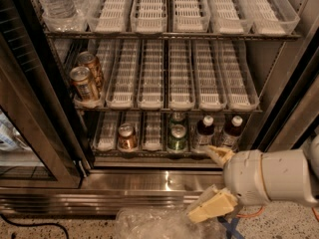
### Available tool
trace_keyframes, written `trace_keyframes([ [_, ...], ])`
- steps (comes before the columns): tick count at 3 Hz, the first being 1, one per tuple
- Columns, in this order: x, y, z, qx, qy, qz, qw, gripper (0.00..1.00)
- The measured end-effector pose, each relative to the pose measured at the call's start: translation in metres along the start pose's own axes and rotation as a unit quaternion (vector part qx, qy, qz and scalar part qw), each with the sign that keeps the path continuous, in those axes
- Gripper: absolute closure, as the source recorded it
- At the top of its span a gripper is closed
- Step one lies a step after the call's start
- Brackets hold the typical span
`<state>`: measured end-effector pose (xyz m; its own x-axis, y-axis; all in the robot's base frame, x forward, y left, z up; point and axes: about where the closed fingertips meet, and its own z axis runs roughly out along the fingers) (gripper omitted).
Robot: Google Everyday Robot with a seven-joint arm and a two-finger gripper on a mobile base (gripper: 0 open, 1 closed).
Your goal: Pick blue plastic bottle from bottom shelf of fridge
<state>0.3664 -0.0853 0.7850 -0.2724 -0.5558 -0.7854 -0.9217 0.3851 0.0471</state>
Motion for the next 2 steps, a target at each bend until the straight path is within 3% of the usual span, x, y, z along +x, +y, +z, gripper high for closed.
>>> trace_keyframes([
  [1,-0.0129,0.0055,0.0071,-0.001,-0.068,0.001,0.9977,0.0],
  [2,-0.013,0.0056,0.0071,-0.002,-0.069,0.001,0.9976,0.0],
])
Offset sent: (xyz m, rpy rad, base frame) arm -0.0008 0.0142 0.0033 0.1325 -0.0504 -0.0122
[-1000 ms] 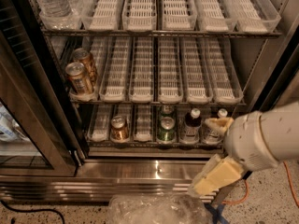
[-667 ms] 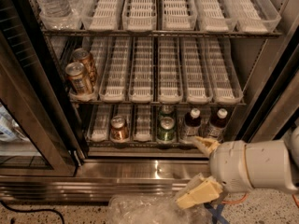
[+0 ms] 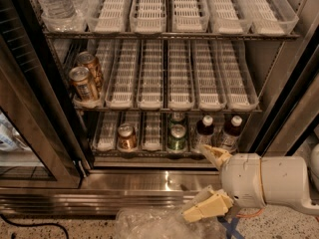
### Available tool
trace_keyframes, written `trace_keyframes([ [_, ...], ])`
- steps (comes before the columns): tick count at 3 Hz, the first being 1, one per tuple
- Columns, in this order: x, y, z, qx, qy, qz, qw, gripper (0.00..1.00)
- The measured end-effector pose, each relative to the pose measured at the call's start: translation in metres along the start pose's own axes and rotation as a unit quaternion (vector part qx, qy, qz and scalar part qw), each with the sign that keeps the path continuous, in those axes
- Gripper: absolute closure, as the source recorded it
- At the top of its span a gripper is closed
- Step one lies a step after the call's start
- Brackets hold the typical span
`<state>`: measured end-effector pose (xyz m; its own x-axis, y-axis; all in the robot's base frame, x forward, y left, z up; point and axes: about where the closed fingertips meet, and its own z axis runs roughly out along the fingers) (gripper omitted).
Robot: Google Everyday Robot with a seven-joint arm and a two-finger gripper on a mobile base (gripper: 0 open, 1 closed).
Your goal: Pick blue plastic bottle from bottom shelf of fridge
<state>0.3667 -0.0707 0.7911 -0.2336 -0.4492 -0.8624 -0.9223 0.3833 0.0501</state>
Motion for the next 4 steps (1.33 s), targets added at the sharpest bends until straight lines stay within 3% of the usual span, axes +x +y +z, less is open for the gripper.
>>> trace_keyframes([
  [1,0.005,-0.013,0.006,0.031,-0.018,0.003,0.9993,0.0],
  [2,0.016,-0.034,0.023,0.088,-0.091,0.009,0.9918,0.0],
  [3,0.017,-0.074,0.023,0.161,-0.158,-0.008,0.9741,0.0],
  [4,0.019,-0.109,0.02,0.232,-0.201,-0.025,0.9513,0.0],
])
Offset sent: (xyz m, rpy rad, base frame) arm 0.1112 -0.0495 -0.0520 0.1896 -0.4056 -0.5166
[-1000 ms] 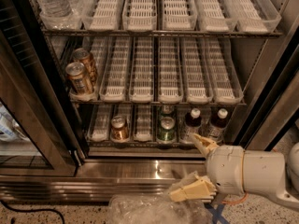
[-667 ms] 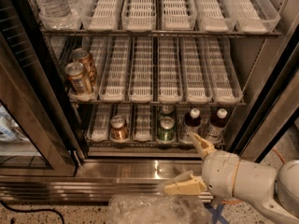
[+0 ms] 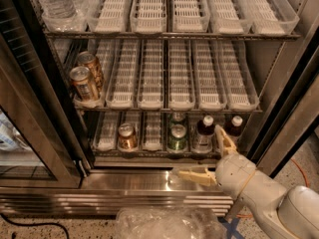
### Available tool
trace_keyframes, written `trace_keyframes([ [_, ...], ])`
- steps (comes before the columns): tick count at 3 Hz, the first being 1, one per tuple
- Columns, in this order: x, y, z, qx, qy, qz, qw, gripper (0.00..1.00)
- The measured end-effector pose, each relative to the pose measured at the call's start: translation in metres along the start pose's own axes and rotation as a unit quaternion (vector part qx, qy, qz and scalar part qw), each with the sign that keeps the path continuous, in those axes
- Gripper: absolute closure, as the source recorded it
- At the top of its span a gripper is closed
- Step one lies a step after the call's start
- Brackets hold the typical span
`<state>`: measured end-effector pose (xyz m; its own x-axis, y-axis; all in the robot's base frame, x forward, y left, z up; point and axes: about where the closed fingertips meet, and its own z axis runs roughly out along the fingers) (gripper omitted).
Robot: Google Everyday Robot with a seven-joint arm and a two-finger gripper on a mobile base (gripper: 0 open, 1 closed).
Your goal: Pick blue plastic bottle from bottom shelf of fridge
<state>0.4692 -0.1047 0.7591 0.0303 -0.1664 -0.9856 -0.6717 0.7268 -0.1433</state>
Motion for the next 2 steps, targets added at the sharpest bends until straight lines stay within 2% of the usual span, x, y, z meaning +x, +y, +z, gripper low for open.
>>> trace_keyframes([
  [1,0.018,-0.014,0.009,0.056,-0.024,0.011,0.9981,0.0],
  [2,0.042,-0.024,0.011,0.078,-0.025,0.047,0.9955,0.0],
])
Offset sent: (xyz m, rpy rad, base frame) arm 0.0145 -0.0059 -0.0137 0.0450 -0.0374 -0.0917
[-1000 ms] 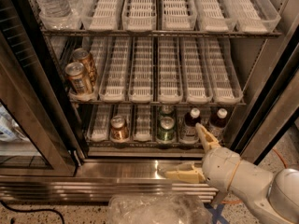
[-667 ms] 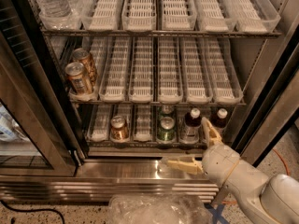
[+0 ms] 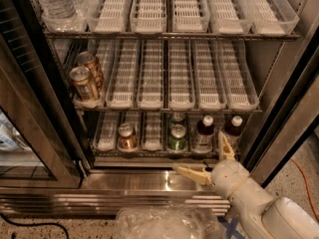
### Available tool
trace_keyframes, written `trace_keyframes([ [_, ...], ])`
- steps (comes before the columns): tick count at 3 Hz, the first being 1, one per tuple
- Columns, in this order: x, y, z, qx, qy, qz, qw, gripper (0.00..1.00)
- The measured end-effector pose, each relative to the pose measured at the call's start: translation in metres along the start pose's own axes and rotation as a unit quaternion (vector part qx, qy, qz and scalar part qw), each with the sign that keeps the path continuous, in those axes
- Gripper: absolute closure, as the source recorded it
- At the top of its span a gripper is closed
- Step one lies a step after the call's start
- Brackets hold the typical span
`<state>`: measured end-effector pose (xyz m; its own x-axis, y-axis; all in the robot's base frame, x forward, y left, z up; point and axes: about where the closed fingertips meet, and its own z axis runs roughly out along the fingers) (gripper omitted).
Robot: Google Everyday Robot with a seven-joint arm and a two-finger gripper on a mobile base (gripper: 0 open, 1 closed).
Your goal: Pick blue plastic bottle from bottom shelf of fridge
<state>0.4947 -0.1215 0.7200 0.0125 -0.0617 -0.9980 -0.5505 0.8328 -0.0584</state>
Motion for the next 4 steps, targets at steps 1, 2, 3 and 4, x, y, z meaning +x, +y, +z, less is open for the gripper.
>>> trace_keyframes([
  [1,0.0,0.0,0.0,0.0,0.0,0.0,1.0,0.0],
  [2,0.004,-0.009,0.006,0.015,-0.01,0.013,0.9998,0.0],
  [3,-0.005,-0.011,0.009,0.055,-0.039,0.003,0.9977,0.0],
  [4,-0.039,0.009,0.016,0.092,-0.09,-0.016,0.9915,0.0],
])
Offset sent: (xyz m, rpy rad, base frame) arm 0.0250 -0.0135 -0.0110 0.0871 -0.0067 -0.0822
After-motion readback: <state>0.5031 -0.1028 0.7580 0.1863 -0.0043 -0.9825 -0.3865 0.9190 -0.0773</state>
